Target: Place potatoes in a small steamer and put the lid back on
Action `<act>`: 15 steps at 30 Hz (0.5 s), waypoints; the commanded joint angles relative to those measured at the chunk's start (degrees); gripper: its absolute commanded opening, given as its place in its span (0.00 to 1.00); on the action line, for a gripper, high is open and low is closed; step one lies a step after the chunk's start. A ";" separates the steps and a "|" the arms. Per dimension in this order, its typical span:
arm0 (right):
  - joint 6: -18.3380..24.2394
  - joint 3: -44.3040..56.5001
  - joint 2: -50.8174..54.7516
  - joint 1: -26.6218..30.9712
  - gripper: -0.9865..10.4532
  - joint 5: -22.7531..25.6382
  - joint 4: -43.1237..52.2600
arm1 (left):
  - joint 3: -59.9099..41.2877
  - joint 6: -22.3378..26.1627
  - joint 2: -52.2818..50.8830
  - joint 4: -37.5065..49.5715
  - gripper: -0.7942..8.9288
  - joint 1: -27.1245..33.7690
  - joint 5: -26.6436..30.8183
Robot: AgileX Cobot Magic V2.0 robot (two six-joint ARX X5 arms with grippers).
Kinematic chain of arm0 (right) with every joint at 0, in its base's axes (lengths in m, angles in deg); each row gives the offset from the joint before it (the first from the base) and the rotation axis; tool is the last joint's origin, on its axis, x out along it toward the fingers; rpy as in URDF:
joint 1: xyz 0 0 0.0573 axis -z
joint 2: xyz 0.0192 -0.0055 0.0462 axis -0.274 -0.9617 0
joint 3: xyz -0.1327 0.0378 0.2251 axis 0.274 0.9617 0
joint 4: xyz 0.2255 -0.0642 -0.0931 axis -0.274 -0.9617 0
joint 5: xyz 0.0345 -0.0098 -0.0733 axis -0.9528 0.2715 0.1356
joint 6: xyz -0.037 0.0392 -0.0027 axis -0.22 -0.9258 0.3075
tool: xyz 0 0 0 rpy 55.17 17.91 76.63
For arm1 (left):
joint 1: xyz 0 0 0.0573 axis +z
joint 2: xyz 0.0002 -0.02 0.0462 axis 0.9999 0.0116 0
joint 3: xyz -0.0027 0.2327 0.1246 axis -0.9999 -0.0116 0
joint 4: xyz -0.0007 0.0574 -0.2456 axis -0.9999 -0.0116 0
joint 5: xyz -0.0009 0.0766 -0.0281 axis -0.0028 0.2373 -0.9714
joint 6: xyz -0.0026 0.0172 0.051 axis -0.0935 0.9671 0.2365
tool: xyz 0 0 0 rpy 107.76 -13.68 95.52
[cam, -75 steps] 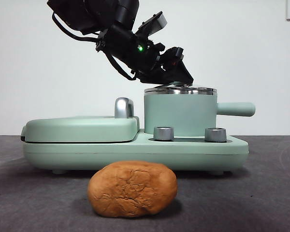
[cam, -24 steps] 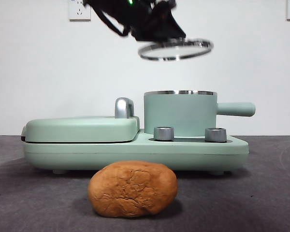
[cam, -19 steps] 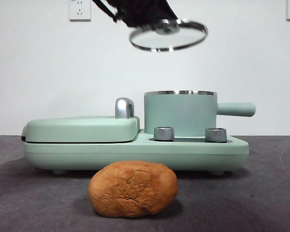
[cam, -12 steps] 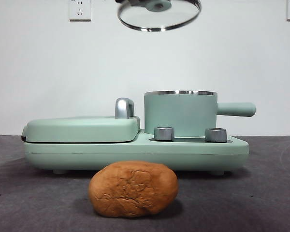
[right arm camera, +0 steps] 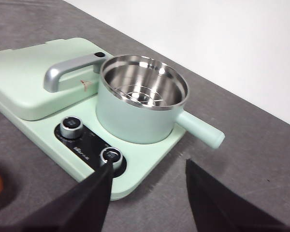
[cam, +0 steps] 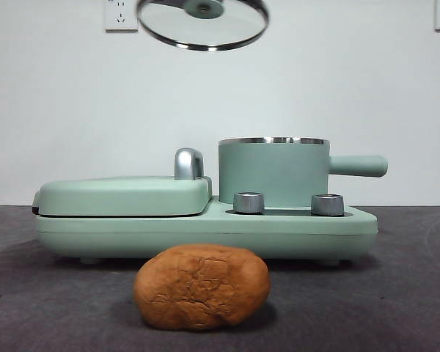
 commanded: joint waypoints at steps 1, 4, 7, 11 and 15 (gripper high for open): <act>0.24 -0.94 -0.31 -0.79 0.30 -0.09 0.39 | -2.43 0.74 -3.54 1.51 0.10 0.66 -0.17; 0.22 -0.94 -0.63 -1.42 0.30 -0.09 0.22 | -7.98 0.07 -8.04 1.62 0.10 2.03 -0.17; 0.22 -0.94 -1.49 -2.51 0.30 -0.11 -0.35 | -14.32 -1.20 -13.27 1.81 0.10 3.41 -0.09; 0.22 -0.94 -3.74 -5.29 0.30 -1.25 -1.38 | -22.82 -3.80 -21.05 2.05 0.10 5.20 1.86; 0.24 -0.94 -7.34 -9.70 0.30 -1.68 -1.40 | -29.90 -6.58 -28.94 1.90 0.10 6.64 3.02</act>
